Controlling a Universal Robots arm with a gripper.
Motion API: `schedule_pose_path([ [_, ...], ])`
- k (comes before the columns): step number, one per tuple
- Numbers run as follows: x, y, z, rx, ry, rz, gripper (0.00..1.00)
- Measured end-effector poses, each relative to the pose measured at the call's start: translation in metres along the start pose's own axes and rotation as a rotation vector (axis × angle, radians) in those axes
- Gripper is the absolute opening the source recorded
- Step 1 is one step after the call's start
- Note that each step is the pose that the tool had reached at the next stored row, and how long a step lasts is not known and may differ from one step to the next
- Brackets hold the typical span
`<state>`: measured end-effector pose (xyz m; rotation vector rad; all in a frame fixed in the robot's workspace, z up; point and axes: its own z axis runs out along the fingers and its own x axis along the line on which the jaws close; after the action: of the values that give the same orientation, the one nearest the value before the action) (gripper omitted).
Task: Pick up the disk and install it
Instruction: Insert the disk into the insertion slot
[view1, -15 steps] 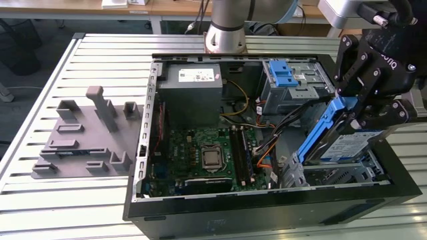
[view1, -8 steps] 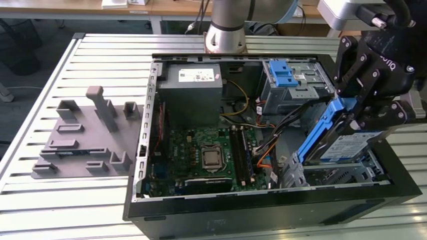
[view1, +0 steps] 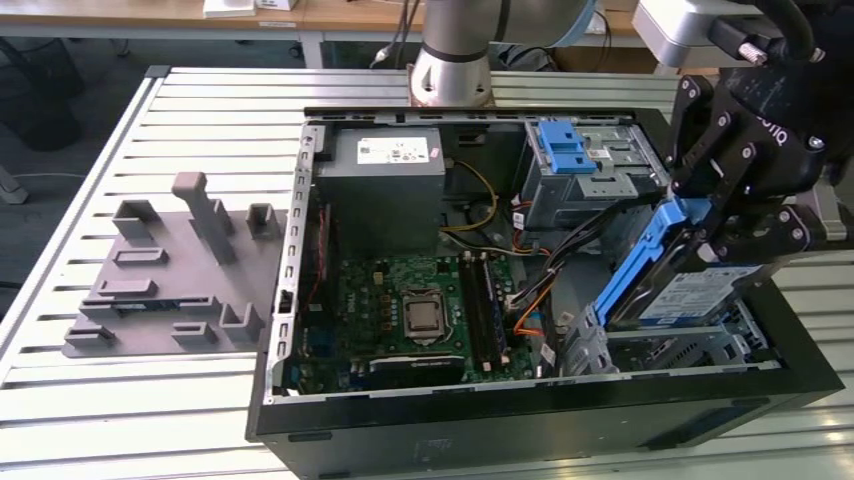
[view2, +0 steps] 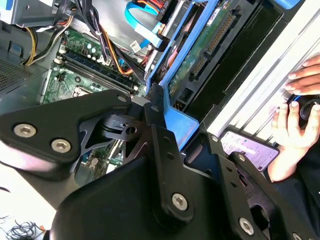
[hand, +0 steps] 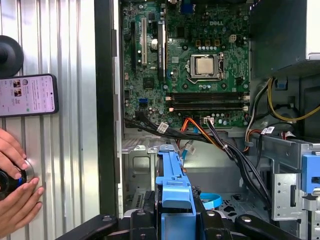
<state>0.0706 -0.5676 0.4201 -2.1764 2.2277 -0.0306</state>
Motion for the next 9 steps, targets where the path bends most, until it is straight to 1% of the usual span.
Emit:
schedule_pose_path([
  [9,0.0000,0.0002,0.0052,0.0000,0.0000,0.000,0.36],
])
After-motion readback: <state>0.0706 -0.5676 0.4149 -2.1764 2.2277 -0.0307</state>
